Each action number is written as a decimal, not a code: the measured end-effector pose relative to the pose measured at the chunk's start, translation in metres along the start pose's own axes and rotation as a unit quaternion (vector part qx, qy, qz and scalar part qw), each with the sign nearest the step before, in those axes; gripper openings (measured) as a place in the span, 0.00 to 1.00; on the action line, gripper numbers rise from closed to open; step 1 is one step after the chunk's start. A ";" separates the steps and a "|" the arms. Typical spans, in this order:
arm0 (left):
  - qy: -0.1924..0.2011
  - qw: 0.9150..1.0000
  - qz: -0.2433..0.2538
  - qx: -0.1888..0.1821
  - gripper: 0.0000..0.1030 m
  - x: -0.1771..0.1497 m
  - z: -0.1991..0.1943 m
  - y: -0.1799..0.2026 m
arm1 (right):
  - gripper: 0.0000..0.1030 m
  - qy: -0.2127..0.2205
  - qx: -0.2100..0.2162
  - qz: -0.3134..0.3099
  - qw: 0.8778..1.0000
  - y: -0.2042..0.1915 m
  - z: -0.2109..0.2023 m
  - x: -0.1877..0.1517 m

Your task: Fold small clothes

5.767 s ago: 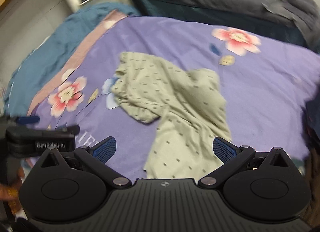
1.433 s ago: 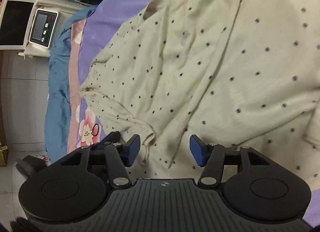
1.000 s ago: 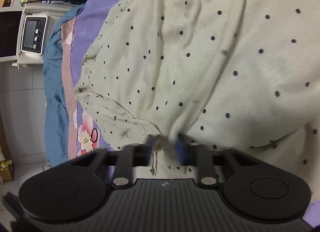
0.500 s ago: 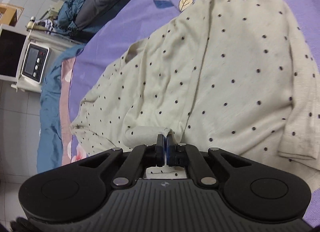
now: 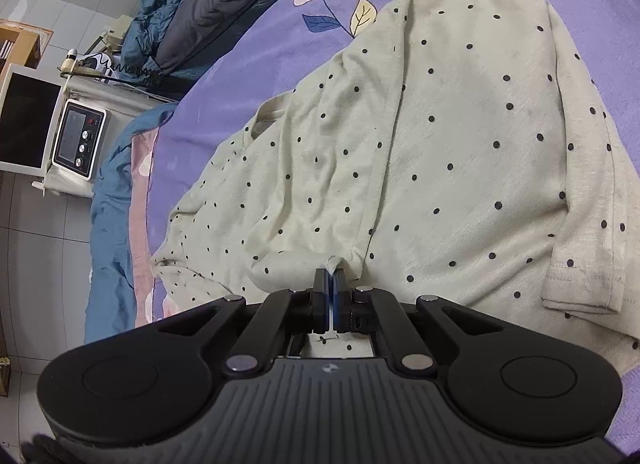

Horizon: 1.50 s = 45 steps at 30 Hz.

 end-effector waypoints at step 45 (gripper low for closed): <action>-0.061 0.969 -0.227 -0.071 1.00 -0.086 -0.065 -0.109 | 0.61 -0.020 -0.095 -0.210 0.973 0.098 -0.103 0.025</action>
Point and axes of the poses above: each gripper's, at about its wrist camera, not at the fingertips, and z roughly the way its jaws point, y to its right, x to its top, the point moved 4 cm from there along z, roughly the way its jaws point, and after that the axes turned 1 degree about y, right-handed, at the moved point
